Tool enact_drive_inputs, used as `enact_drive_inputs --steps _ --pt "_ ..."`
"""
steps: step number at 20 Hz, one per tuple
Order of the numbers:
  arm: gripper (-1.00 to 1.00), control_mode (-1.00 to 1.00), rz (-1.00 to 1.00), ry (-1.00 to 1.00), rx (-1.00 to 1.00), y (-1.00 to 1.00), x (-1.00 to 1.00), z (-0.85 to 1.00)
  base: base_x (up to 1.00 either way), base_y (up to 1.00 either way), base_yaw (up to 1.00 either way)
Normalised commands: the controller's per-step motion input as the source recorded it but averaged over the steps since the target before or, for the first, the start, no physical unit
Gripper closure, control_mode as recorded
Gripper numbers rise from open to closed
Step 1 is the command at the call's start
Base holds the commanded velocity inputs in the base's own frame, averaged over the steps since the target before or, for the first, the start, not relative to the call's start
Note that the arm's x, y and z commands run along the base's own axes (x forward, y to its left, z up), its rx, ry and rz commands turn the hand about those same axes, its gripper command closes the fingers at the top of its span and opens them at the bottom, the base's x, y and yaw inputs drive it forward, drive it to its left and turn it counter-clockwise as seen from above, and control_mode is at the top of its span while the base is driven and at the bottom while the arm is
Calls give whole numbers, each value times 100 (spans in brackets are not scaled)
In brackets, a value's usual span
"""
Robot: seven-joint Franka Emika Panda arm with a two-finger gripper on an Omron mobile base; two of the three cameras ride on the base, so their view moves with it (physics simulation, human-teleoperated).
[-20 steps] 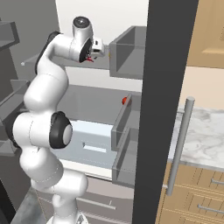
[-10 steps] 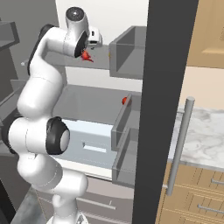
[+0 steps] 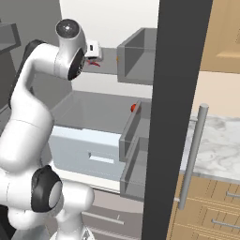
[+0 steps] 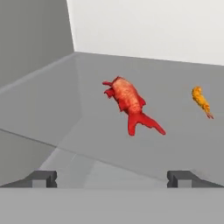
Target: Transport the fish and cucumber to the fridge. Place the fish on the rack containing meat and place the cucumber on the rack containing the vegetable, ensuring meats and vegetables are on different racks.
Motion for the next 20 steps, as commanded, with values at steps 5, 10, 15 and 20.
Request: enact_drive_inputs --steps 5,10,15,20 --pt "-100 -100 0 -4 0 0 -100 -7 0 0 0" --pt "-100 -100 0 4 0 -3 -100 0 0 0 0" --pt "-100 -100 -3 0 0 -4 -100 0 0 0 0" --pt "-100 -100 -11 17 0 0 -96 9 0 0 0"
